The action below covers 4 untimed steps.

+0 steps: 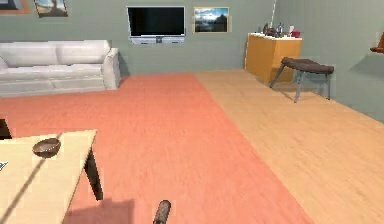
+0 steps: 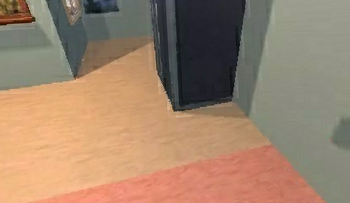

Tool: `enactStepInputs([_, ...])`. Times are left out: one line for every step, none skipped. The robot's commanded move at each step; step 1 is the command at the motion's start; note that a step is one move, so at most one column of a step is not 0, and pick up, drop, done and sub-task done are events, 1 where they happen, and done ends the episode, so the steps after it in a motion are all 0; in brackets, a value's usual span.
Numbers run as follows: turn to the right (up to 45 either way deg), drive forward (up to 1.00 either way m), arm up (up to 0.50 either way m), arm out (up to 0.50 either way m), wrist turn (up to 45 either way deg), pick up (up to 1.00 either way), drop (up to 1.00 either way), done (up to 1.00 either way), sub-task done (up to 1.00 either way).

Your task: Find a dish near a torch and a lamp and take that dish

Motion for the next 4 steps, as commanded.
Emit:
enactStepInputs([0.0,0.45,0.00,0.00,0.0,0.00,0.00,0.00,0.00])
enactStepInputs([-45.0,0.00,0.00,0.00,0.0,0.00,0.00,0.00,0.00])
enactStepInputs([-45.0,0.00,0.00,0.00,0.0,0.00,0.00,0.00,0.00])
enactStepInputs([-45.0,0.00,0.00,0.00,0.0,0.00,0.00,0.00,0.00])
